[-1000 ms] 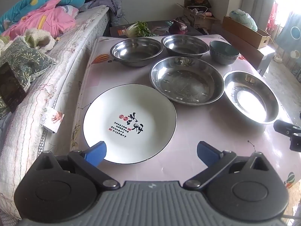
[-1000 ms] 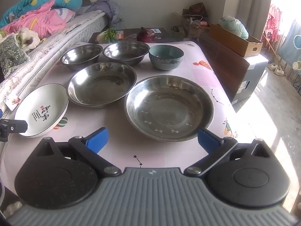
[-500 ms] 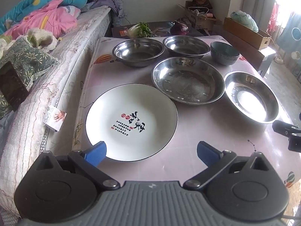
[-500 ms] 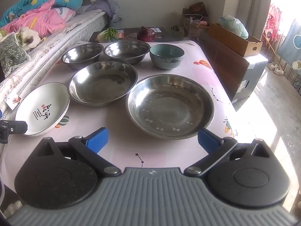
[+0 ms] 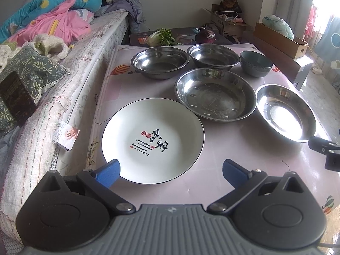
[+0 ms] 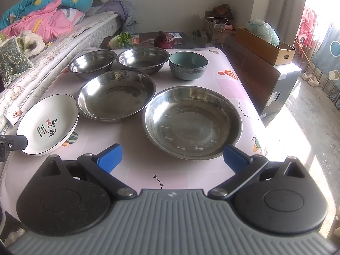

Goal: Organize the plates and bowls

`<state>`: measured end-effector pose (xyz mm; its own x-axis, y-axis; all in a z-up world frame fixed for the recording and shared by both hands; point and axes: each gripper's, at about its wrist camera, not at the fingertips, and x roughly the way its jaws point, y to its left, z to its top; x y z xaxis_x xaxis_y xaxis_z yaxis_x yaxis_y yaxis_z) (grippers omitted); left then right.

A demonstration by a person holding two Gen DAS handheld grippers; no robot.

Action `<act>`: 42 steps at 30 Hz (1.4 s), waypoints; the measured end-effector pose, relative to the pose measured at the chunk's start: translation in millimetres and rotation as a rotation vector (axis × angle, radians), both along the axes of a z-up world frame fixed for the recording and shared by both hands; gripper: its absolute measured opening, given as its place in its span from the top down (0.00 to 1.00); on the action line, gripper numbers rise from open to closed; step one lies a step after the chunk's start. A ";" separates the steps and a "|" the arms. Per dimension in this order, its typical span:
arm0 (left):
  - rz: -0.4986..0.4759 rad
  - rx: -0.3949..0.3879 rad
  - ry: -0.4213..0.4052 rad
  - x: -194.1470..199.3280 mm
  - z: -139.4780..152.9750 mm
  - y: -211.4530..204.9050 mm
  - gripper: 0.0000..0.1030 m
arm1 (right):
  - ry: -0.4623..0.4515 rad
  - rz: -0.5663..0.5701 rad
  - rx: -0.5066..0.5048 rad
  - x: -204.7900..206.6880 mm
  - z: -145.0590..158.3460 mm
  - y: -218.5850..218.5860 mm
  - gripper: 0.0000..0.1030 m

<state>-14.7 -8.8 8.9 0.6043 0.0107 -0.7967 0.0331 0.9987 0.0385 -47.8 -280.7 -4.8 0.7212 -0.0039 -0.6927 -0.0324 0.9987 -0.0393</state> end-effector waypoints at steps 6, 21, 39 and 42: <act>0.000 -0.001 0.002 0.1 -0.1 3.8 0.00 | -0.003 0.006 -0.005 1.4 1.9 4.0 0.01; 0.008 -0.009 0.009 0.7 -4.2 11.5 0.00 | 0.007 0.016 -0.010 4.8 -1.4 8.9 0.01; 0.018 -0.021 0.014 0.9 -5.9 20.3 0.00 | 0.010 0.022 -0.014 6.3 -2.3 12.8 0.01; 0.019 -0.024 0.018 1.9 -7.2 22.4 0.00 | 0.012 0.022 -0.019 7.4 -2.2 14.6 0.01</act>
